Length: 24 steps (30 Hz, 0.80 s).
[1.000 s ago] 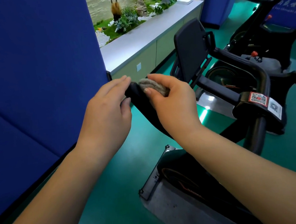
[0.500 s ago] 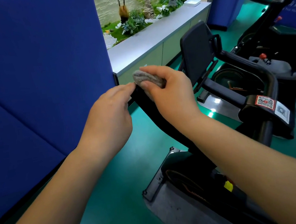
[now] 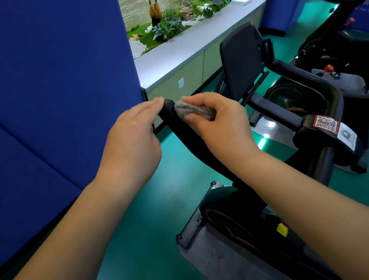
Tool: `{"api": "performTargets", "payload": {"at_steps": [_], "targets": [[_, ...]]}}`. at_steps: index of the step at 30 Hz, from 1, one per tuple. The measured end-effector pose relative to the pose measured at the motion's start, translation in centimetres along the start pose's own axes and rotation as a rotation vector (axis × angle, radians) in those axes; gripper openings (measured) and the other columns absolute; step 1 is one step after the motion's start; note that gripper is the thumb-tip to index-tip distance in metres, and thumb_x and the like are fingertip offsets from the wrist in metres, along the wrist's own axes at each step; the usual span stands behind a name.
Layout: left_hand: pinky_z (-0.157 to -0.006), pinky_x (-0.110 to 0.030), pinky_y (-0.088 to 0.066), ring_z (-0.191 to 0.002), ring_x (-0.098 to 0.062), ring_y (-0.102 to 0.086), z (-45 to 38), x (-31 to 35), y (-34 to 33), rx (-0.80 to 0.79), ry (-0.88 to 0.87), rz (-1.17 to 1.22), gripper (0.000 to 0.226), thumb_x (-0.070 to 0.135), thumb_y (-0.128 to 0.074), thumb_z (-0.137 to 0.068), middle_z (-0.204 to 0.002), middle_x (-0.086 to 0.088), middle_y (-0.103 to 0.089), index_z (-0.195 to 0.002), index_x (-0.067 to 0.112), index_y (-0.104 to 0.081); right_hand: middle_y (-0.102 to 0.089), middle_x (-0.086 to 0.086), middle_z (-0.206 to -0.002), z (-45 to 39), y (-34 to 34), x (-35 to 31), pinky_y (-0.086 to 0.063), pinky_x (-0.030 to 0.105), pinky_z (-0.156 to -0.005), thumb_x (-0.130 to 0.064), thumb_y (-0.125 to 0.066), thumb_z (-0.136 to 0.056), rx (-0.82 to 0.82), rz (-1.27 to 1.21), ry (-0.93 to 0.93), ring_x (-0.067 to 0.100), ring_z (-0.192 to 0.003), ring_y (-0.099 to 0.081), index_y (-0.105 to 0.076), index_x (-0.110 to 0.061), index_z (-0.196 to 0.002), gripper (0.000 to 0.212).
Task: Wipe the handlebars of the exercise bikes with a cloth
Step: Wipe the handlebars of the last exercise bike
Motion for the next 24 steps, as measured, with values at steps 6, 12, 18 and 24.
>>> {"api": "performTargets", "payload": {"at_steps": [6, 12, 18, 24], "targets": [[-0.105, -0.030, -0.033, -0.128, -0.024, -0.044, 0.1, 0.3, 0.4, 0.030, -0.002, -0.022, 0.055, -0.005, -0.045, -0.089, -0.139, 0.002, -0.052, -0.139, 0.019, -0.048, -0.067, -0.004, -0.108, 2.9, 0.9, 1.7, -0.042, 0.011, -0.095, 0.000, -0.075, -0.074, 0.001, 0.015, 0.123, -0.001, -0.103, -0.060, -0.073, -0.017, -0.104, 0.035], [-0.104, -0.032, -0.036, -0.125, -0.023, -0.048, -0.3, 0.1, 0.5, 0.046, -0.022, 0.005, 0.047, 0.001, -0.047, -0.092, -0.132, 0.001, -0.058, -0.135, 0.020, -0.053, -0.067, -0.006, -0.104, 1.6, 0.6, 1.0, -0.044, 0.010, -0.090, -0.005, -0.074, -0.076, 0.002, 0.017, 0.121, -0.002, -0.097, -0.060, -0.073, -0.018, -0.104, 0.031], [-0.089, -0.029, -0.046, -0.095, -0.012, -0.058, -3.1, -1.4, 1.6, 0.006, -0.196, 0.118, 0.024, 0.017, -0.060, -0.091, -0.099, 0.010, -0.064, -0.113, 0.022, -0.068, -0.068, -0.004, -0.107, -0.1, -1.2, 0.2, -0.045, 0.018, -0.095, -0.003, -0.074, -0.075, 0.137, 0.033, 0.177, 0.004, -0.105, -0.060, -0.072, -0.016, -0.103, 0.031], [-0.078, -0.038, -0.053, -0.079, -0.012, -0.060, -6.2, -3.0, 1.3, -0.151, -0.433, 0.247, 0.024, 0.022, -0.071, -0.084, -0.092, 0.009, -0.062, -0.108, 0.019, -0.070, -0.066, 0.007, -0.108, 3.6, -3.2, 0.0, -0.043, 0.013, -0.093, 0.002, -0.078, -0.071, 0.371, 0.126, 0.199, 0.009, -0.106, -0.061, -0.073, -0.010, -0.097, 0.029]]}}
Point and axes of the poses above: each hand's wrist, its own z-axis away from the middle knuckle, its own y-axis out of the back of the hand, x = y × z, the point moved 2 cm from there along -z, towards the middle knuckle
